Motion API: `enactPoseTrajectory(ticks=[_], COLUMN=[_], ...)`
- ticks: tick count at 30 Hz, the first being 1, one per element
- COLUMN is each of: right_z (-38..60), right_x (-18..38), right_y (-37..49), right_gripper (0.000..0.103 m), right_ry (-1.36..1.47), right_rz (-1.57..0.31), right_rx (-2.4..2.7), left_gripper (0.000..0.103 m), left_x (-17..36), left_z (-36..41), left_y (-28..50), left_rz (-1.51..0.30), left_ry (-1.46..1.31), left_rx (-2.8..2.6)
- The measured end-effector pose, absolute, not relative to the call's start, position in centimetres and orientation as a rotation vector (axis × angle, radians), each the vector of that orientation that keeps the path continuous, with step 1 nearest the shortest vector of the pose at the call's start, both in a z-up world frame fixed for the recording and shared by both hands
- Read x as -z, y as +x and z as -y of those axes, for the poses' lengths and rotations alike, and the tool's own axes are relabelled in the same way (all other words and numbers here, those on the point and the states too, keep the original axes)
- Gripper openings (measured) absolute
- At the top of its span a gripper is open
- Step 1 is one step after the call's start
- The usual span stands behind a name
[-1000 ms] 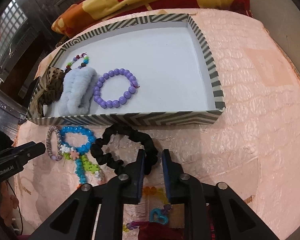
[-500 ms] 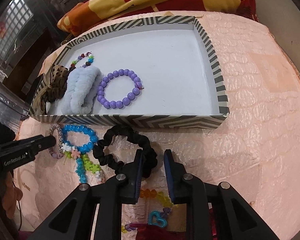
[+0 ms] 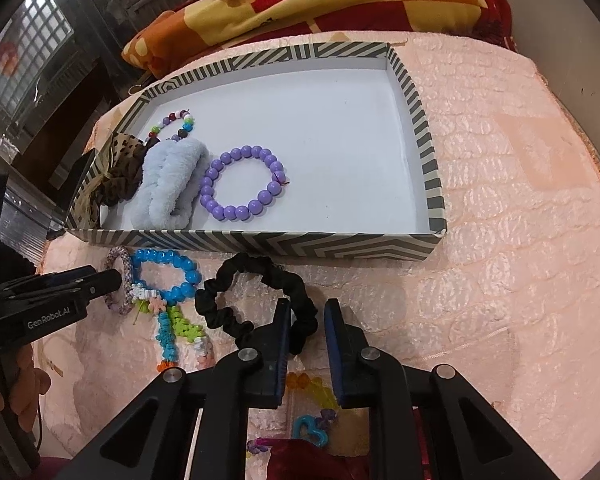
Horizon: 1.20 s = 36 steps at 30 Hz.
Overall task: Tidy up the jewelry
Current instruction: 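Move the right tool onto the black scrunchie while the left approaches the grey braided bracelet, then grasp the black scrunchie with the right tool while the left grasps the grey braided bracelet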
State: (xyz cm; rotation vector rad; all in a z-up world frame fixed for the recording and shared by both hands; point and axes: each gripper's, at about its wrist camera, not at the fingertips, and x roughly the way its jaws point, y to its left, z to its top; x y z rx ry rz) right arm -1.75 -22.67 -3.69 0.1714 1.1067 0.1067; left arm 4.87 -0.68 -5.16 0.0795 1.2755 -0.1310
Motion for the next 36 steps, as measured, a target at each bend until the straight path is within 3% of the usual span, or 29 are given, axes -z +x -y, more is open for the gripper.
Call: enactPoseTrajectory(ticks=[2,4,6,23,36], right_z=[22.6,22.6,22.5,21.9,23.5], right_x=[3.4,3.1,2.5,-3.3,3.2], right_y=[-2.0,-2.1,-2.5,-3.4,-2.0], right_gripper=[0.012,0.011,0.011,0.011,0.018], right_ry=[0.166,0.165,0.160,0.164,0.191], right_rz=[-1.101,-1.093,-1.080,-0.965,-1.117], right_rx=[-0.107,-0.112,-0.119,-0.161,-0.102], left_gripper=[0.029,0.011,0.008,0.007,0.007], left_x=[5.1,5.0,4.8,-2.1,-1.3], left_z=[0.8,0.9,0.6,-1.5,-1.1], left_y=[4.5,4.2,3.8,1.3,1.5], left_rz=[-1.261,-1.253,-1.256,-1.134,-1.159], left_ry=[0.094,0.105,0.101,0.116,0.121], left_rx=[0.135,0.148,0.169,0.308,0.309])
